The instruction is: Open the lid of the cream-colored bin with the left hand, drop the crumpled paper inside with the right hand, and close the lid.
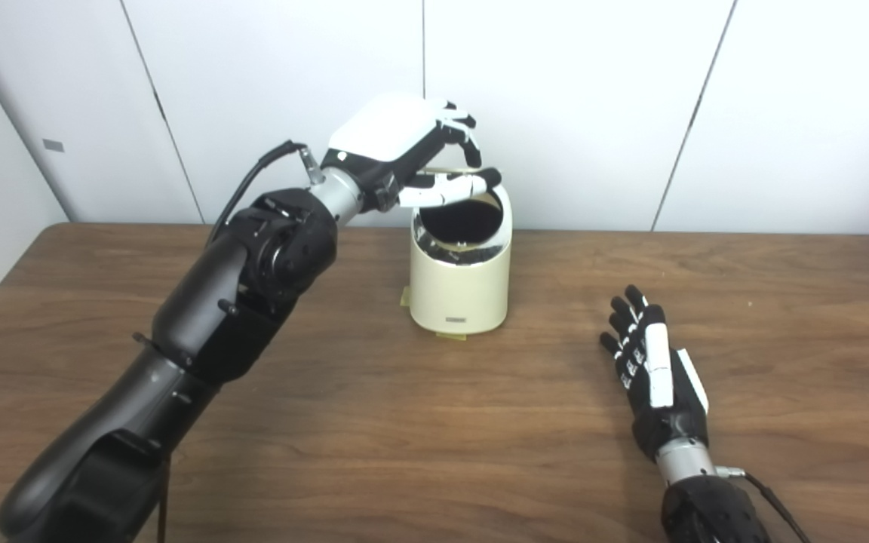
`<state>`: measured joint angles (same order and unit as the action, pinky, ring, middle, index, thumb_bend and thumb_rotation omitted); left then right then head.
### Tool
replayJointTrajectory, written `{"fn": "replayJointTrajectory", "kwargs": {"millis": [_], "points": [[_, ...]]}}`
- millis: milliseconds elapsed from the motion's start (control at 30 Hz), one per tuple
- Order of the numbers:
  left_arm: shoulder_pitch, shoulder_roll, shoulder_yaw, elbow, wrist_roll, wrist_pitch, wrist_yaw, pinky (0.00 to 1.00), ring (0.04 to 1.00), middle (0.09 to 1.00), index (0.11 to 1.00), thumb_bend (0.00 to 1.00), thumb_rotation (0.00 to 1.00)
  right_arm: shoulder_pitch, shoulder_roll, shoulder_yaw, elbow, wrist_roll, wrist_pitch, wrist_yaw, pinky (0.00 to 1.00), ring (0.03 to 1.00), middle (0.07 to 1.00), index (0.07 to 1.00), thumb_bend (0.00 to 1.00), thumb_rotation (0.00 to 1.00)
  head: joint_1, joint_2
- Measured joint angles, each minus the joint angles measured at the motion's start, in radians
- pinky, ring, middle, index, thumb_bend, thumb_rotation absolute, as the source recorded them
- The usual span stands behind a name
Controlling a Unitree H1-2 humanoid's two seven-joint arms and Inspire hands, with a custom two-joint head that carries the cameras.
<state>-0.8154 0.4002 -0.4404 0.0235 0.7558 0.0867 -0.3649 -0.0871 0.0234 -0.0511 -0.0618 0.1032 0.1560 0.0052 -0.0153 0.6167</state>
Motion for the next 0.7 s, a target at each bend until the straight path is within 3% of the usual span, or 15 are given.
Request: {"fn": "replayJointTrajectory", "kwargs": {"millis": [367, 700], "points": [[0.101, 0.004, 0.002, -0.009, 0.064, -0.04, -0.003, 0.89, 0.945, 0.876, 0.733, 0.56, 1.0, 0.001, -0.012, 0.001, -0.005, -0.004, 0.007, 0.0, 0.98, 0.979, 0.955, 0.996, 0.65, 1.0, -0.003, 0.018], [0.131, 0.004, 0.006, -0.027, 0.112, -0.042, -0.021, 0.92, 0.954, 0.891, 0.757, 0.58, 1.0, 0.005, -0.026, 0.002, -0.023, -0.009, 0.03, 0.0, 0.96, 0.976, 0.948, 0.993, 0.67, 1.0, -0.005, 0.031]]}}
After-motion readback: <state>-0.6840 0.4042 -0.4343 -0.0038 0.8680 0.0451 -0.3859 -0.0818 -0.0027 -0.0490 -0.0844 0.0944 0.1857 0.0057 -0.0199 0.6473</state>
